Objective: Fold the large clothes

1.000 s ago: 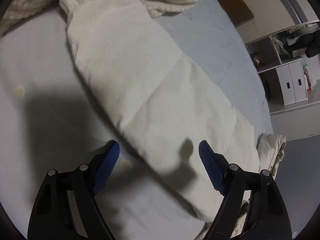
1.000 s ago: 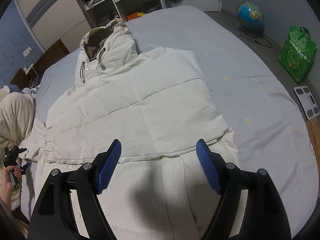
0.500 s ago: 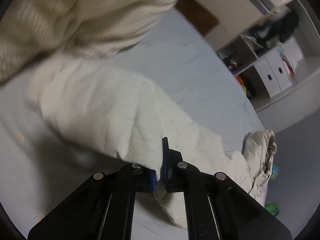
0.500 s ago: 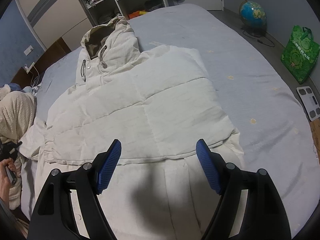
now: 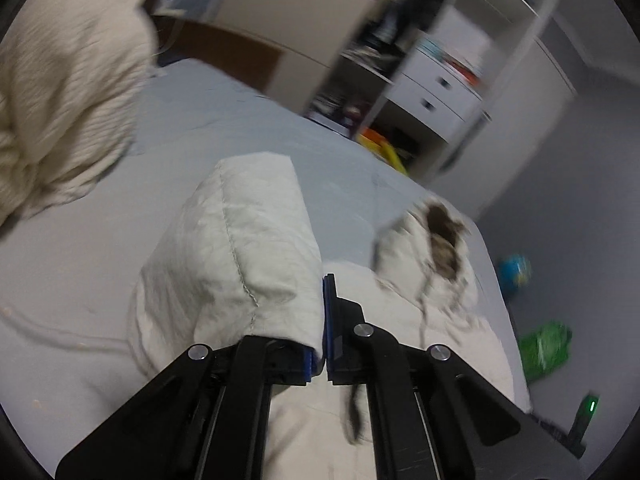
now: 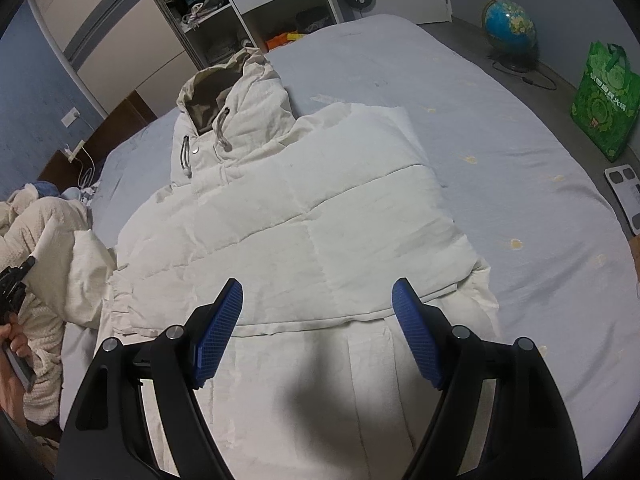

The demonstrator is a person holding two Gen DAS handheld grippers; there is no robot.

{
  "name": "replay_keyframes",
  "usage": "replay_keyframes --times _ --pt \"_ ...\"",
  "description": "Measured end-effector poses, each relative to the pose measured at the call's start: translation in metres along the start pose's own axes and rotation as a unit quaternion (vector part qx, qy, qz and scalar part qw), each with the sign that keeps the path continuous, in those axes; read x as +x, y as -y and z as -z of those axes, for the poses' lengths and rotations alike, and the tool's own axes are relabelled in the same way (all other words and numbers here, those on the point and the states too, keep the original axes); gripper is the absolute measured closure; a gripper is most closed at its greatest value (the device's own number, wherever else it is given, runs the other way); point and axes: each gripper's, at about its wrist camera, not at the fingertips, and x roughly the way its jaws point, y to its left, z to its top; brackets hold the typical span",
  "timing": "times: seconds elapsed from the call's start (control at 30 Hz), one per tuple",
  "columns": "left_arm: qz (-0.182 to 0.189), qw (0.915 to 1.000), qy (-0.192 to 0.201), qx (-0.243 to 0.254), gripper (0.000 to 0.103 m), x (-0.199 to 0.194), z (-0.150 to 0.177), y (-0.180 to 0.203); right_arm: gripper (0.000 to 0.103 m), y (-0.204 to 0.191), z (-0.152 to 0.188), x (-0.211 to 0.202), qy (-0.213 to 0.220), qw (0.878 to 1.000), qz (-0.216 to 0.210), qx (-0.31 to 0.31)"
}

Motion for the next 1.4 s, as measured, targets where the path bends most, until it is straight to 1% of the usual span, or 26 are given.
replay_keyframes --times 0.13,0.27,0.37,0.47,0.57,0.6,0.7,0.77,0.8,0.83,0.87,0.93,1.0,1.1,1.2,1.3,1.37,1.4 --pt "0.019 0.9974 -0.024 0.064 0.099 0.017 0.024 0.047 0.030 0.003 -0.001 -0.002 0.003 1.000 -0.005 0.010" --pt "0.034 0.9898 -0.060 0.125 0.099 0.043 0.052 0.089 0.030 0.005 -0.003 -0.003 0.005 1.000 -0.011 0.017" --pt "0.035 0.9834 -0.086 0.156 0.099 0.063 0.073 0.109 0.030 0.006 -0.004 -0.002 0.005 1.000 -0.015 0.023" --pt "0.038 0.9775 -0.114 0.173 0.099 0.082 0.092 0.119 0.030 0.006 -0.005 -0.003 0.007 0.999 -0.019 0.025" --pt "0.033 0.9682 -0.147 0.199 0.098 0.106 0.117 0.128 0.030 0.007 -0.005 -0.004 0.008 0.999 -0.023 0.030" --pt "0.031 0.9664 -0.155 0.203 0.096 0.110 0.121 0.129 0.030 0.008 -0.005 -0.004 0.008 0.999 -0.024 0.031" --pt "0.025 0.9606 -0.186 0.205 0.086 0.125 0.136 0.127 0.030 0.008 -0.005 -0.004 0.006 0.999 -0.025 0.034" --pt "0.022 0.9575 -0.202 0.205 0.082 0.130 0.143 0.127 0.030 0.008 -0.005 -0.004 0.005 0.999 -0.026 0.034" --pt "0.023 0.9566 -0.204 0.207 0.073 0.128 0.144 0.125 0.030 0.008 -0.005 -0.004 0.005 0.999 -0.026 0.034" --pt "0.027 0.9550 -0.210 0.208 0.060 0.127 0.145 0.127 0.030 0.008 -0.005 -0.003 0.004 0.999 -0.026 0.034" --pt "0.033 0.9538 -0.217 0.206 0.053 0.124 0.145 0.129 0.030 0.008 -0.005 -0.003 0.003 0.999 -0.027 0.034" --pt "0.036 0.9527 -0.222 0.205 0.034 0.115 0.145 0.133 0.030 0.008 -0.005 -0.003 0.002 0.999 -0.027 0.033" --pt "0.037 0.9503 -0.228 0.209 0.024 0.102 0.145 0.141 0.030 0.007 -0.005 -0.002 0.002 0.999 -0.029 0.032" --pt "0.053 0.9514 -0.229 0.199 0.020 0.074 0.144 0.143 0.030 0.005 -0.005 -0.001 0.000 0.999 -0.030 0.030" --pt "0.069 0.9555 -0.219 0.185 0.017 0.049 0.140 0.140 0.030 0.000 -0.004 0.000 -0.002 0.999 -0.030 0.018" --pt "0.070 0.9632 -0.195 0.171 0.016 0.029 0.129 0.132 0.030 -0.005 -0.002 0.000 -0.003 1.000 -0.026 0.002" --pt "0.061 0.9694 -0.173 0.163 0.016 0.018 0.118 0.123 0.030 -0.008 -0.001 -0.001 -0.004 1.000 -0.023 -0.008" --pt "0.051 0.9735 -0.158 0.158 0.014 0.012 0.111 0.115 0.030 -0.011 0.000 -0.002 -0.004 1.000 -0.020 -0.016"
